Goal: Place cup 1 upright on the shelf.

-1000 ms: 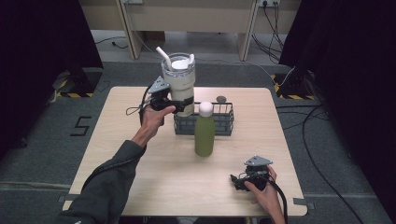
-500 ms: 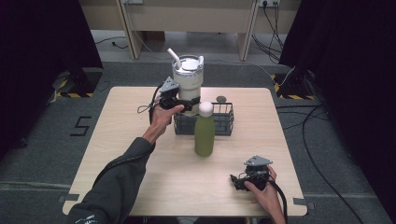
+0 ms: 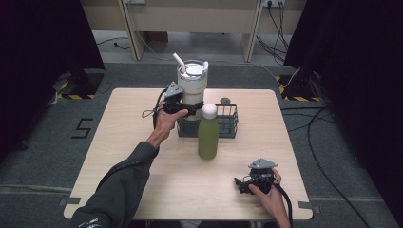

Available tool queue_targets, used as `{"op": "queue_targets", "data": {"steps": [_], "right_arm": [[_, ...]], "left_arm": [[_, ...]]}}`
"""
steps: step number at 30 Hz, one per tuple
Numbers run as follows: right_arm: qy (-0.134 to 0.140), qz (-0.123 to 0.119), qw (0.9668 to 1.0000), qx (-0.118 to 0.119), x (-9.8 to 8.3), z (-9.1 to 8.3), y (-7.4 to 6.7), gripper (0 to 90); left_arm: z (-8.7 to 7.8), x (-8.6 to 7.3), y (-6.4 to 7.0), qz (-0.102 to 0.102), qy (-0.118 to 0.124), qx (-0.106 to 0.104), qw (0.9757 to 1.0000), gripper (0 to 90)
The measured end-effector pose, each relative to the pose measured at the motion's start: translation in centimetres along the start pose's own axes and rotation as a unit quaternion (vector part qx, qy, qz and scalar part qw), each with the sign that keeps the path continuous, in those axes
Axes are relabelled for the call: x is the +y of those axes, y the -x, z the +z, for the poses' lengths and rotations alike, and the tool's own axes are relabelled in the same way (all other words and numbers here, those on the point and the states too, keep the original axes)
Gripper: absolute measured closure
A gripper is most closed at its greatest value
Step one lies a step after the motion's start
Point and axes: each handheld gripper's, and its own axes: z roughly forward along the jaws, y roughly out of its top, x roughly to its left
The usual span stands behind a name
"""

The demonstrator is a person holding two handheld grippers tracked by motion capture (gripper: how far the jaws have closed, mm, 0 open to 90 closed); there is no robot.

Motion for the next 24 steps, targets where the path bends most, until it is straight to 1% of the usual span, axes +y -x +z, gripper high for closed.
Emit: {"op": "queue_targets", "data": {"steps": [5,6,11,15,19,24], "right_arm": [[0.0,0.0,1.0,0.0,0.0,0.0,0.0,0.3],[0.0,0.0,1.0,0.0,0.0,0.0,0.0,0.3],[0.0,0.0,1.0,0.0,0.0,0.0,0.0,0.3],[0.0,0.0,1.0,0.0,0.0,0.0,0.0,0.3],[0.0,0.0,1.0,0.0,0.0,0.0,0.0,0.3],[0.0,0.0,1.0,0.0,0.0,0.0,0.0,0.3]], "left_arm": [[0.2,-0.5,-0.1,0.005,-0.001,0.003,1.0,10.7],[0.2,-0.9,-0.1,0.0,-0.001,0.003,1.0,10.7],[0.2,-1.5,-0.4,-0.006,0.0,0.004,1.0,10.7],[0.2,-2.1,-0.5,-0.003,0.004,0.008,1.0,10.7],[0.3,-2.5,-0.4,-0.001,0.002,0.008,1.0,10.7],[0.4,-3.0,-0.4,-0.008,0.004,0.009,0.9999,10.7]]}}
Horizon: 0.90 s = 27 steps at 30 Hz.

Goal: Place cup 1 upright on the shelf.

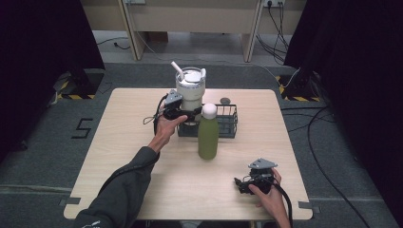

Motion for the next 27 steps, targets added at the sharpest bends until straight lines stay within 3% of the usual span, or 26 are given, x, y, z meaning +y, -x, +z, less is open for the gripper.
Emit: {"op": "queue_targets", "data": {"steps": [11,18,19,20,22,23,25,26,27], "right_arm": [[0.0,0.0,1.0,0.0,0.0,0.0,0.0,0.3],[0.0,0.0,1.0,0.0,0.0,0.0,0.0,0.3],[0.0,0.0,1.0,0.0,0.0,0.0,0.0,0.3],[0.0,0.0,1.0,0.0,0.0,0.0,0.0,0.3],[0.0,0.0,1.0,0.0,0.0,0.0,0.0,0.3],[0.0,0.0,1.0,0.0,0.0,0.0,0.0,0.3],[0.0,0.0,1.0,0.0,0.0,0.0,0.0,0.3],[0.0,0.0,1.0,0.0,0.0,0.0,0.0,0.3],[0.0,0.0,1.0,0.0,0.0,0.0,0.0,0.3]], "left_arm": [[0.0,-1.1,0.0,0.01,-0.014,0.006,0.9998,10.6],[-0.2,-1.6,0.0,0.01,-0.001,0.007,0.9999,10.5],[0.0,-1.7,0.3,-0.003,0.014,0.006,0.9999,10.4],[-0.1,-1.7,0.3,-0.002,0.015,0.006,0.9999,10.4],[-0.1,-1.8,0.5,0.006,0.015,0.007,0.9998,10.3],[-0.3,-1.9,0.4,0.025,0.003,0.01,0.9996,10.2],[-0.3,-1.9,0.4,0.02,0.002,0.01,0.9997,9.8],[-0.2,-1.9,0.5,-0.001,0.015,0.009,0.9998,9.5],[-0.3,-1.9,0.3,0.011,0.004,0.008,0.9999,9.1]]}}
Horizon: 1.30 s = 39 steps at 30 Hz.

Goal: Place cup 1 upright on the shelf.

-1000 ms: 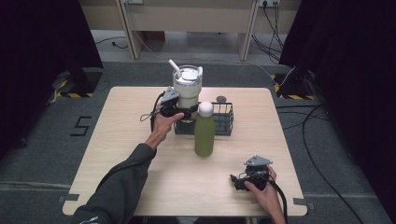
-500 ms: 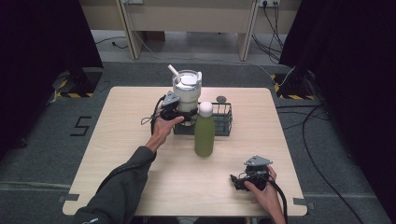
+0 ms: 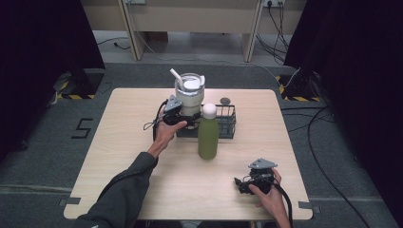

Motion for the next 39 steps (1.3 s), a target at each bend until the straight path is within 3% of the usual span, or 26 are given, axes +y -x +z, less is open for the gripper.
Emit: {"op": "queue_targets", "data": {"steps": [4,5,10,12,14,22,34,39], "right_arm": [[0.0,0.0,1.0,0.0,0.0,0.0,0.0,0.3],[0.0,0.0,1.0,0.0,0.0,0.0,0.0,0.3],[0.0,0.0,1.0,0.0,0.0,0.0,0.0,0.3],[0.0,0.0,1.0,0.0,0.0,0.0,0.0,0.3],[0.0,0.0,1.0,0.0,0.0,0.0,0.0,0.3],[0.0,0.0,1.0,0.0,0.0,0.0,0.0,0.3],[0.0,0.0,1.0,0.0,0.0,0.0,0.0,0.3],[0.0,0.0,1.0,0.0,0.0,0.0,0.0,0.3]], "left_arm": [[-0.1,-0.2,0.1,0.005,0.003,0.004,1.0,8.9],[0.0,-0.3,0.3,-0.01,0.015,0.005,0.9998,8.7],[-0.2,-0.8,0.3,-0.015,0.02,0.005,0.9997,9.2],[-0.4,-0.7,0.1,0.001,0.007,0.007,1.0,9.4],[-0.5,-0.7,0.2,0.005,0.004,0.008,0.9999,9.6],[-0.7,-0.8,0.4,-0.003,0.008,0.015,0.9998,9.6],[-1.3,-0.1,0.2,0.009,-0.018,0.011,0.9997,10.2],[-1.9,0.0,0.3,0.008,-0.016,0.01,0.9998,10.4]]}}
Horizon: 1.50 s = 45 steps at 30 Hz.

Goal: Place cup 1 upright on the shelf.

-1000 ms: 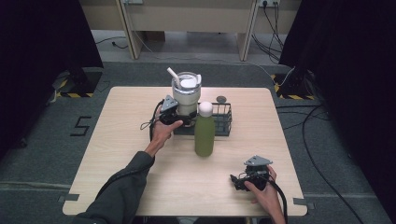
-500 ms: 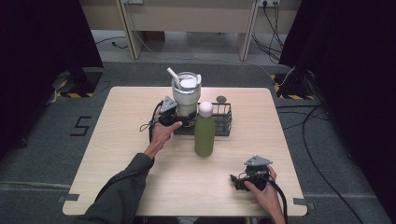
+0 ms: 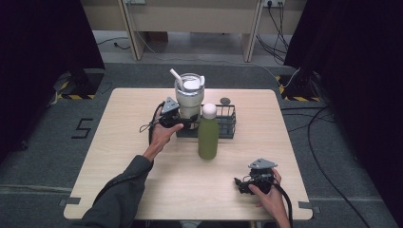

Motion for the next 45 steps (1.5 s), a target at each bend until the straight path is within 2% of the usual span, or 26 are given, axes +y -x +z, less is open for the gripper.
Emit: {"op": "queue_targets", "data": {"steps": [8,17,20,26,33,37,38,40,43,45], "right_arm": [[0.0,0.0,1.0,0.0,0.0,0.0,0.0,0.3],[0.0,0.0,1.0,0.0,0.0,0.0,0.0,0.3],[0.0,-0.001,1.0,0.0,0.0,0.0,0.0,0.3],[0.0,0.0,1.0,0.0,0.0,0.0,0.0,0.3],[0.0,0.0,1.0,0.0,0.0,0.0,0.0,0.3],[0.002,-0.003,1.0,0.0,0.0,0.0,0.0,0.3],[-0.001,0.004,1.0,0.0,0.0,0.0,-0.1,0.3],[0.002,-0.003,1.0,-0.001,0.0,0.1,0.0,0.3],[0.002,-0.001,1.0,0.0,0.0,0.1,0.0,0.3],[0.002,-0.001,1.0,0.0,0.0,0.1,0.0,0.3]], "left_arm": [[-1.3,-0.3,-0.3,-0.008,-0.013,-0.007,0.9999,14.7],[-3.3,0.1,0.0,0.002,-0.006,-0.011,0.9999,14.8],[-4.0,0.1,-0.1,-0.006,-0.008,-0.014,0.9999,14.8],[-5.6,0.1,0.2,-0.006,-0.014,-0.021,0.9997,14.7],[-7.6,-1.0,0.0,-0.013,-0.037,-0.03,0.9988,14.8],[-9.0,-1.8,-0.3,-0.022,-0.037,-0.027,0.9987,14.8],[-9.3,-2.0,-0.4,-0.024,-0.036,-0.026,0.9988,14.8],[-9.8,-2.2,-0.4,-0.027,-0.037,-0.025,0.9986,14.8],[-10.5,-2.6,-0.4,-0.017,-0.041,-0.023,0.9987,14.8],[-10.9,-2.9,-0.4,-0.025,-0.04,-0.023,0.9986,14.8]]}}
